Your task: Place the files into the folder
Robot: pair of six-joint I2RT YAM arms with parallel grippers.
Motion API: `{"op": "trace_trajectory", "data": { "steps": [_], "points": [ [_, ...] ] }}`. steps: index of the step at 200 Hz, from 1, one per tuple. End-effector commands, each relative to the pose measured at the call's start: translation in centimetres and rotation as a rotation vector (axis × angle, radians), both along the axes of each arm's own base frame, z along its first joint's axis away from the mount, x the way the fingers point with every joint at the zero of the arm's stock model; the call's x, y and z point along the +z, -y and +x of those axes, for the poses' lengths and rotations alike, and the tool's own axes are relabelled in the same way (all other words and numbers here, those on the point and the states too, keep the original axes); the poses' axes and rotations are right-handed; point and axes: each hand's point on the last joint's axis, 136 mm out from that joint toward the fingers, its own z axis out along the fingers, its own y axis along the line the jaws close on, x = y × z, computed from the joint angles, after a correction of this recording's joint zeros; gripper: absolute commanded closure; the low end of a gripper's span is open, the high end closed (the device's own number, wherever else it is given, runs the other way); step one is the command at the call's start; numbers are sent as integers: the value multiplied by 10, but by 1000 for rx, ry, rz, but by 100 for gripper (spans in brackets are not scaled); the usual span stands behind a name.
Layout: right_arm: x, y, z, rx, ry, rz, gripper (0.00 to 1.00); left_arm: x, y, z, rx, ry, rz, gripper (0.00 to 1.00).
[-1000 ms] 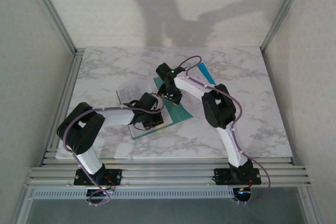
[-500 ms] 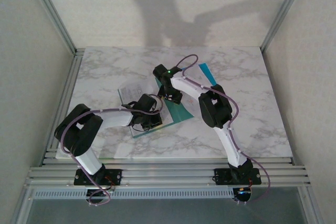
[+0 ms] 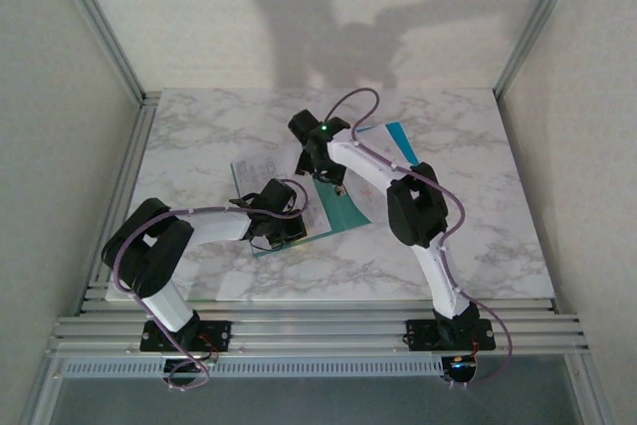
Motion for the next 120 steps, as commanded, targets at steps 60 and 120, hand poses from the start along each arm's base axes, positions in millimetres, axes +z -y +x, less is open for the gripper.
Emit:
{"op": "trace_trajectory", "data": {
  "steps": [60,120],
  "points": [
    [24,25,-36,-152,-49,284,16,-7,-9,-7,15,-32,46,100],
    [9,-12,-17,-153,-113,409,17,-7,-11,-8,2,-37,61,100]
  ]
}}
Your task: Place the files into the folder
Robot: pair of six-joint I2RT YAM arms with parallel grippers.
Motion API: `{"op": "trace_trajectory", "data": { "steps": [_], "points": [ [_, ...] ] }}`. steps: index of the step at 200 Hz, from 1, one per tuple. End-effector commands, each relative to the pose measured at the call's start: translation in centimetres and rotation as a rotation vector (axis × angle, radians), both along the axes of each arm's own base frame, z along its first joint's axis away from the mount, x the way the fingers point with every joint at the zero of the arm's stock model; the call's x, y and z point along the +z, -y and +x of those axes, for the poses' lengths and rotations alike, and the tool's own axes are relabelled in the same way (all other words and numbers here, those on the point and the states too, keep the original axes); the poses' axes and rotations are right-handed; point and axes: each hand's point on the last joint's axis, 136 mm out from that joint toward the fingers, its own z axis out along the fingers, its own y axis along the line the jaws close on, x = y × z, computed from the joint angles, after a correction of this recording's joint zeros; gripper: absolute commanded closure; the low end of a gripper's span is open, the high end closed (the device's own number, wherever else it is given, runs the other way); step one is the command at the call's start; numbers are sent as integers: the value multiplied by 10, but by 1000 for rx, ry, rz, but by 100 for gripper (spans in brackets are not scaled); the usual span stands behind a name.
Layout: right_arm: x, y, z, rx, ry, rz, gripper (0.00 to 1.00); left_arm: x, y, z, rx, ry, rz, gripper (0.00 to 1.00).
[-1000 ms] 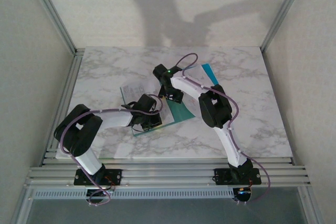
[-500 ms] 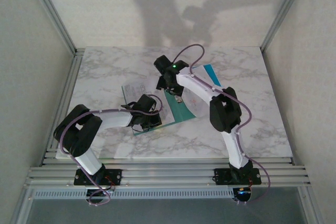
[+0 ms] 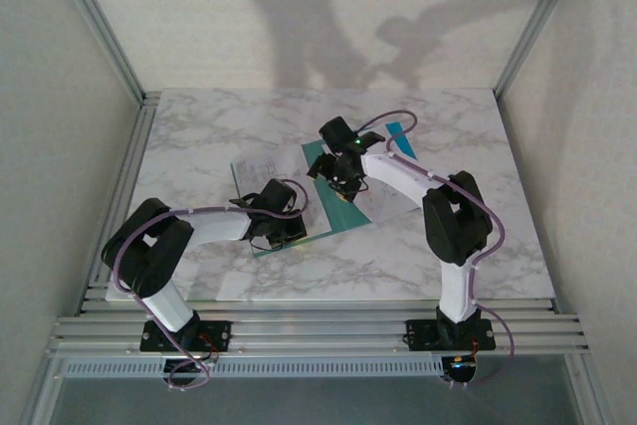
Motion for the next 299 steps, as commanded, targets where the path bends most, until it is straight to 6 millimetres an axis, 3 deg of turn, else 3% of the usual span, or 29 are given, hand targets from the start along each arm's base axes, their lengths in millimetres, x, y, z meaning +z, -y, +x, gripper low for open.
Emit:
{"op": "trace_trajectory", "data": {
  "steps": [1,33,111,135,162,178,205,230,251,277,299],
  "points": [
    [7,-24,20,-5,13,78,17,-7,-11,-8,2,-36,60,100],
    [14,-32,54,11,75,74,19,-6,-14,-8,12,-32,65,100],
    [-14,-35,110,110,138,5,23,-7,-35,-5,47,-36,97,100],
    [7,-39,117,129,197,38,23,-4,-42,-2,58,-32,97,100],
    [35,-21,107,91,245,14,20,-5,-50,1,74,-33,106,100],
    [39,-6,92,57,241,14,19,-5,-54,3,87,-33,106,100],
    [21,11,54,5,141,46,18,-5,-58,5,90,-36,107,100],
    [6,2,23,-24,54,147,17,-6,-60,7,88,-39,111,100],
    [4,-12,13,-21,19,194,16,-6,-62,8,89,-40,111,100],
    [-2,-30,18,-21,-6,229,16,-7,-63,7,89,-42,113,100],
    [1,-39,37,-25,14,236,17,-7,-66,6,94,-44,117,100]
  ]
}}
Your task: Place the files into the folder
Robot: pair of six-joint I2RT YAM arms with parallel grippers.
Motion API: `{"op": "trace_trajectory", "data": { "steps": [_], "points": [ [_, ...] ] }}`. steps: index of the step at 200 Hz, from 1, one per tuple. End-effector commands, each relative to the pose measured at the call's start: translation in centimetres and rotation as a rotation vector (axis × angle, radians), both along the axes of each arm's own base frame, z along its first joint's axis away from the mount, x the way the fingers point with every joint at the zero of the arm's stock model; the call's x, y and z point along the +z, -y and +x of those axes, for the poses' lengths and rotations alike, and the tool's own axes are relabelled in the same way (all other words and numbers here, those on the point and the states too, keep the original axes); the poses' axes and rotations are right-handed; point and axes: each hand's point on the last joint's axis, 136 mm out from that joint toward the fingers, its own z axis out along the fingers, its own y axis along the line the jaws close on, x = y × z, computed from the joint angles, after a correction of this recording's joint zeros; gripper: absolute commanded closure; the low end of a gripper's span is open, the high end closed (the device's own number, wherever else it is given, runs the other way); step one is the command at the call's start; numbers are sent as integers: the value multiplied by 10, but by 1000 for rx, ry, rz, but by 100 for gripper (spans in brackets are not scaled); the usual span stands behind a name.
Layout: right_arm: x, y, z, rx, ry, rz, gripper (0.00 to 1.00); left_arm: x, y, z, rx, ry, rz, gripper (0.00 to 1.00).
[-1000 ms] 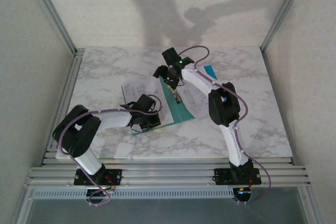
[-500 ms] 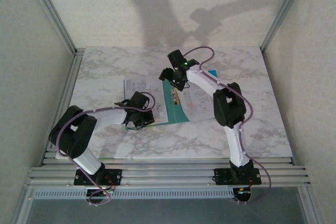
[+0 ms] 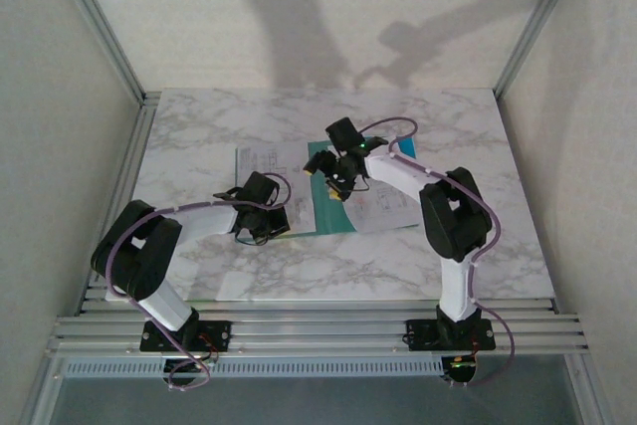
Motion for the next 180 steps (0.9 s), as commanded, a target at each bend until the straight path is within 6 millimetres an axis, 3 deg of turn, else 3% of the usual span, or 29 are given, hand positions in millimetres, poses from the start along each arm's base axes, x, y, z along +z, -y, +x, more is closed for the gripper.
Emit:
{"op": "trace_trajectory", "data": {
  "steps": [1,31,65,105,125,147,180],
  "points": [
    [9,-19,24,-17,24,58,16,-7,-16,-9,9,-30,54,100],
    [14,-14,64,-25,91,10,17,-6,-20,-10,20,-25,51,100],
    [1,-12,107,-4,114,-11,18,-5,-23,-12,24,-26,54,100],
    [-3,-18,132,37,124,12,19,-5,-27,-11,28,-29,60,100],
    [16,-20,137,48,166,40,20,-4,-28,-10,30,-27,59,100],
    [51,-16,136,53,244,50,19,-3,-29,-8,40,-25,56,100],
    [91,20,116,1,328,0,20,0,-30,0,59,-16,49,100]
  ]
}}
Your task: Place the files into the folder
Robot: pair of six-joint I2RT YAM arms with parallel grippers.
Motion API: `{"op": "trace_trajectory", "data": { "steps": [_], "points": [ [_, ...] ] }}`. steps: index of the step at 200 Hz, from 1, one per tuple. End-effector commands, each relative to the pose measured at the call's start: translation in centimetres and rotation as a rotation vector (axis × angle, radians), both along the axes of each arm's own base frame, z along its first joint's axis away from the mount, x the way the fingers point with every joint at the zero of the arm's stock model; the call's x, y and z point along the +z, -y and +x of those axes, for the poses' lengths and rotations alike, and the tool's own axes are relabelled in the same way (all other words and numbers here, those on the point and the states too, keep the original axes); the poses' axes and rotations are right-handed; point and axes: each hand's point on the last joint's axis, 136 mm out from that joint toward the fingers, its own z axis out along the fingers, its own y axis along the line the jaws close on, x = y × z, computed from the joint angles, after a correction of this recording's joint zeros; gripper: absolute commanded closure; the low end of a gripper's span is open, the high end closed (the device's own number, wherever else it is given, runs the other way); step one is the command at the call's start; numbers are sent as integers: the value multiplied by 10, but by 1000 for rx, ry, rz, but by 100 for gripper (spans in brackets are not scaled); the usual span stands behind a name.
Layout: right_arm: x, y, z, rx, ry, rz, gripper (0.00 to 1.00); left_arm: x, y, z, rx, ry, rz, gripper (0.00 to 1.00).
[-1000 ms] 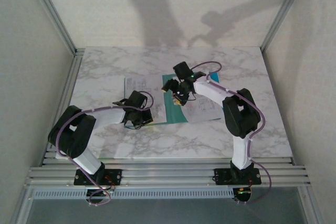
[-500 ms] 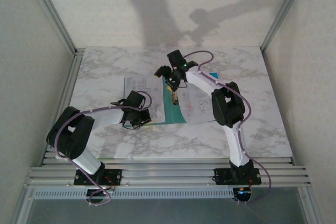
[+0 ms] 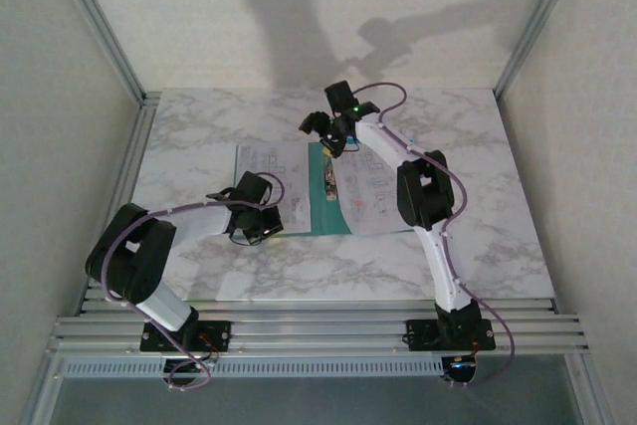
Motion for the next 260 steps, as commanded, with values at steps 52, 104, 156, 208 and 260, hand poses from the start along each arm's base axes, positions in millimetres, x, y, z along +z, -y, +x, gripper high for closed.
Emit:
{"op": "trace_trajectory", "data": {
  "steps": [52,104,156,208,260],
  "points": [
    [35,126,-78,-169,60,-82,21,57,19,37,37,87,-78,79],
    [-6,181,-118,-269,-71,-84,23,59,109,36,-153,49,-194,58],
    [-2,196,-127,-290,-81,-93,23,44,167,23,-256,6,-211,50],
    [18,194,-129,-283,-53,-53,24,20,178,21,-268,-26,-181,64],
    [31,197,-134,-284,-32,-52,24,22,183,27,-269,-13,-176,97]
  ]
}}
